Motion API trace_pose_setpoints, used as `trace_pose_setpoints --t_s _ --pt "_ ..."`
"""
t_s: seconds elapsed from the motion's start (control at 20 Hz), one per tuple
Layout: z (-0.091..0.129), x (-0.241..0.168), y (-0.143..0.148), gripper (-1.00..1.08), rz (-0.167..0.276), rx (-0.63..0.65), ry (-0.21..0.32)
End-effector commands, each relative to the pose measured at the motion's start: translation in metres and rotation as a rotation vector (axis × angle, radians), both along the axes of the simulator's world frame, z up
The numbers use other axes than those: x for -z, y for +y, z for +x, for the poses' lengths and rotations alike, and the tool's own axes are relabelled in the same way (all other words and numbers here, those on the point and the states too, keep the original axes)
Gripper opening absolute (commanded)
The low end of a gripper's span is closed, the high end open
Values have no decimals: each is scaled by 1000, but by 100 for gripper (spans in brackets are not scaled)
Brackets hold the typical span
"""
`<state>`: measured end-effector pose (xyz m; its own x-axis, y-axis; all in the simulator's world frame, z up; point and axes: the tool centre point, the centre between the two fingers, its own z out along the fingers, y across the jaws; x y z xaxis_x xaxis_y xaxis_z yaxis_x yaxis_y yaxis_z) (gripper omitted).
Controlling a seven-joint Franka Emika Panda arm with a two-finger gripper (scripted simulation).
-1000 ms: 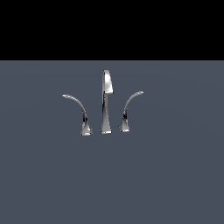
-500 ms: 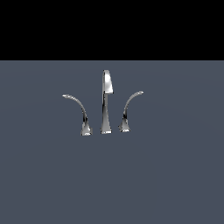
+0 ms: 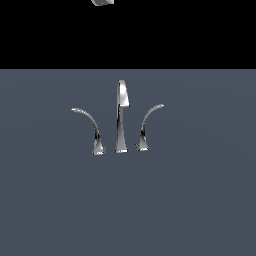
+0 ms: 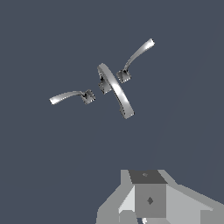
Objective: Turn on the faucet by rotating a designated handle.
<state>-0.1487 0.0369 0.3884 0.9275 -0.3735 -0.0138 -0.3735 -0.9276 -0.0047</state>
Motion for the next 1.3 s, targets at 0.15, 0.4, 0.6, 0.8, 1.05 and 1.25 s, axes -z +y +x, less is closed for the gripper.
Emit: trace_pose_setpoints --t_s 0.15,0.4,0.6,0.8,1.05,1.25 --pt "35 31 -2 -100 0 144 -1" --pt "66 58 -8 -100 0 274 -2" --pt "90 80 -16 -100 -2 378 -2" --pt "114 103 -27 -100 -3 484 -3" --pt "142 132 -46 -100 -6 623 -3" --pt "165 156 -65 -100 -10 740 -4"
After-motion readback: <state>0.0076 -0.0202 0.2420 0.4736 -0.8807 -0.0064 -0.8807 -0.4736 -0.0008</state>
